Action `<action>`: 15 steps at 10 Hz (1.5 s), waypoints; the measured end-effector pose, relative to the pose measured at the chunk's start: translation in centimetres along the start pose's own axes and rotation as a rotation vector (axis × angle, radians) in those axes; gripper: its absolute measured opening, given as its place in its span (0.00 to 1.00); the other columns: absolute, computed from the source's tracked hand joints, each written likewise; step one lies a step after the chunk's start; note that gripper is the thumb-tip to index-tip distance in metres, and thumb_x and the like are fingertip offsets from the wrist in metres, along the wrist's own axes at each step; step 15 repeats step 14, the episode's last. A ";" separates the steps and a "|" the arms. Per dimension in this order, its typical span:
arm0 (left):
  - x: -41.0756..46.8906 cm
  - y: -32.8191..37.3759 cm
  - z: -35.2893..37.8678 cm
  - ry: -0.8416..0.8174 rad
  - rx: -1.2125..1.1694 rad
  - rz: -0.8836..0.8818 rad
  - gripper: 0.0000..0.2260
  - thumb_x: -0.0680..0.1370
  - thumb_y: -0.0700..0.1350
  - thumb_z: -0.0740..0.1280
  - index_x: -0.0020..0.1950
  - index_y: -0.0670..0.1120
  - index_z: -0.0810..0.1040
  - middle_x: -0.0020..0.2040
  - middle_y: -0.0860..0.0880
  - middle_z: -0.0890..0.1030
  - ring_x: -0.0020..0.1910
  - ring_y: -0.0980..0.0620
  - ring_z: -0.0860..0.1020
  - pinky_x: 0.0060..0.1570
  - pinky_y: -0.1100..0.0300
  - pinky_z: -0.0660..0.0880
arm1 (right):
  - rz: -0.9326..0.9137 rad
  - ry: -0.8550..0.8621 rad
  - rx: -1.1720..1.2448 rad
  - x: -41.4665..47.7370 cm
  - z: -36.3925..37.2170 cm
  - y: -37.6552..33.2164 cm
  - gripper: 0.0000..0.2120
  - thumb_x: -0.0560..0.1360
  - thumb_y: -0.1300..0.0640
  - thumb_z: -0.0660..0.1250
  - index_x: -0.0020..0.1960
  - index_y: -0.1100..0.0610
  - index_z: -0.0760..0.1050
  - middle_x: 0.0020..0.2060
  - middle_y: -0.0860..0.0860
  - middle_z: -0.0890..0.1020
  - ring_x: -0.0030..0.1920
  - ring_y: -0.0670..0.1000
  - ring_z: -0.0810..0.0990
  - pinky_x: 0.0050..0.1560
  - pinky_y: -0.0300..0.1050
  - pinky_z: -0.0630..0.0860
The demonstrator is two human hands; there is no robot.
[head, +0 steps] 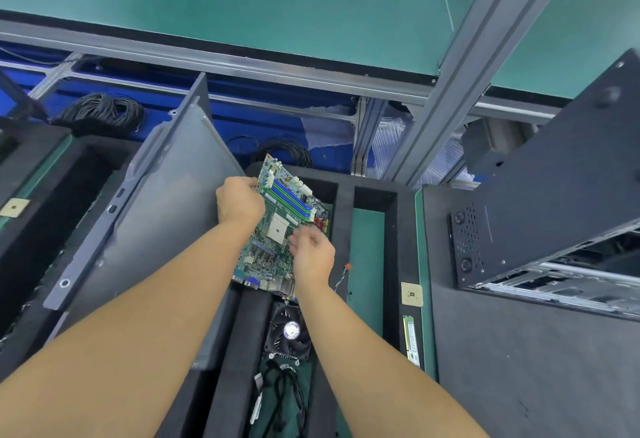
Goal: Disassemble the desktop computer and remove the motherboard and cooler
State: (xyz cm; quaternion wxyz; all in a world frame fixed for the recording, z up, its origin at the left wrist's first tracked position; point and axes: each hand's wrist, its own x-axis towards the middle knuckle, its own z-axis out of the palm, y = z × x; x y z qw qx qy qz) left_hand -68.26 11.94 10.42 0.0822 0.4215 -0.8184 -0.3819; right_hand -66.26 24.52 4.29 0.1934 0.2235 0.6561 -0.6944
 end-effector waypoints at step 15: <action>-4.0 1.5 0.9 -0.004 0.038 0.357 0.12 0.83 0.46 0.59 0.62 0.45 0.79 0.53 0.45 0.82 0.52 0.45 0.78 0.55 0.49 0.74 | 0.017 -0.114 -0.259 -2.3 -4.3 -2.2 0.15 0.77 0.65 0.57 0.48 0.52 0.81 0.38 0.47 0.82 0.32 0.46 0.74 0.34 0.37 0.73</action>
